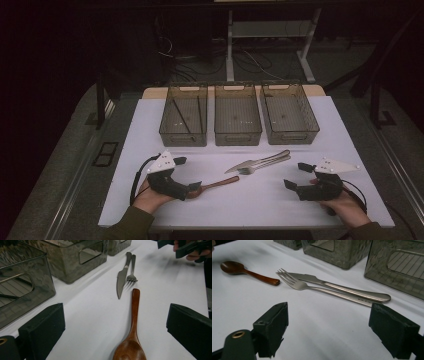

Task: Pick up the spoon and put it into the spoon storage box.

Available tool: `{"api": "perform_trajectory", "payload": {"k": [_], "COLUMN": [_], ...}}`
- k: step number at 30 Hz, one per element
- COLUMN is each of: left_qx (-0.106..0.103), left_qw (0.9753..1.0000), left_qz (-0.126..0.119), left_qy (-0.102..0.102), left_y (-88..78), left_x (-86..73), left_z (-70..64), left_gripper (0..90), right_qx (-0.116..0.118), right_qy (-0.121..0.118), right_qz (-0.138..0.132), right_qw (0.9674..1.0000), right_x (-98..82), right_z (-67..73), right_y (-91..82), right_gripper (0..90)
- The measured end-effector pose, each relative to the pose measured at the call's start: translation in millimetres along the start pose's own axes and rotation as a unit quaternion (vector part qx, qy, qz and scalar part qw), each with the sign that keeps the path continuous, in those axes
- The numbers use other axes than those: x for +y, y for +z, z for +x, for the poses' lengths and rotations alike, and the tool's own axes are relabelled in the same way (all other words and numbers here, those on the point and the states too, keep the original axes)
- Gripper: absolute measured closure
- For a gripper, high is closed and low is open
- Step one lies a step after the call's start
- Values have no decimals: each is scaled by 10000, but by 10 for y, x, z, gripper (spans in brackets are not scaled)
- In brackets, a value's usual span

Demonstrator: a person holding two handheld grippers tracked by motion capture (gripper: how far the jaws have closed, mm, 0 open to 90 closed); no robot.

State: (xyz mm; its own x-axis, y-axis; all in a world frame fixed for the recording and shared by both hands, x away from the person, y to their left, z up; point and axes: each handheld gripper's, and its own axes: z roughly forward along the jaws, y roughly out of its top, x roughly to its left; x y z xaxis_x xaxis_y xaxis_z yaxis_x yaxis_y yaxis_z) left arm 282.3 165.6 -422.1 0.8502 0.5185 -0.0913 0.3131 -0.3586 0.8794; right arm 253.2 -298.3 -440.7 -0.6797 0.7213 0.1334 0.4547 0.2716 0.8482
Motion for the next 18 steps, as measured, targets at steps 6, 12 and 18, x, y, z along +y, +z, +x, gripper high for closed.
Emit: {"api": "perform_trajectory", "payload": {"k": [6, 12, 18], "left_qx": [56, 53, -68], "left_qw": [10000, 10000, 9993], "left_qz": [26, -8, 354], "left_qy": [43, -52, -87], "left_y": [1, 19, 61], "left_x": [75, 100, 40], "left_z": [93, 198, 186], "left_gripper": [23, 76, 190], "right_qx": [18, 45, 35], "right_qy": [24, 12, 45], "right_qz": [95, 151, 124], "right_qw": [10000, 9999, 9999], "right_x": [-31, -15, -8], "right_z": [27, 34, 23], "right_y": [-5, 25, 10], "right_gripper": [152, 152, 152]}}
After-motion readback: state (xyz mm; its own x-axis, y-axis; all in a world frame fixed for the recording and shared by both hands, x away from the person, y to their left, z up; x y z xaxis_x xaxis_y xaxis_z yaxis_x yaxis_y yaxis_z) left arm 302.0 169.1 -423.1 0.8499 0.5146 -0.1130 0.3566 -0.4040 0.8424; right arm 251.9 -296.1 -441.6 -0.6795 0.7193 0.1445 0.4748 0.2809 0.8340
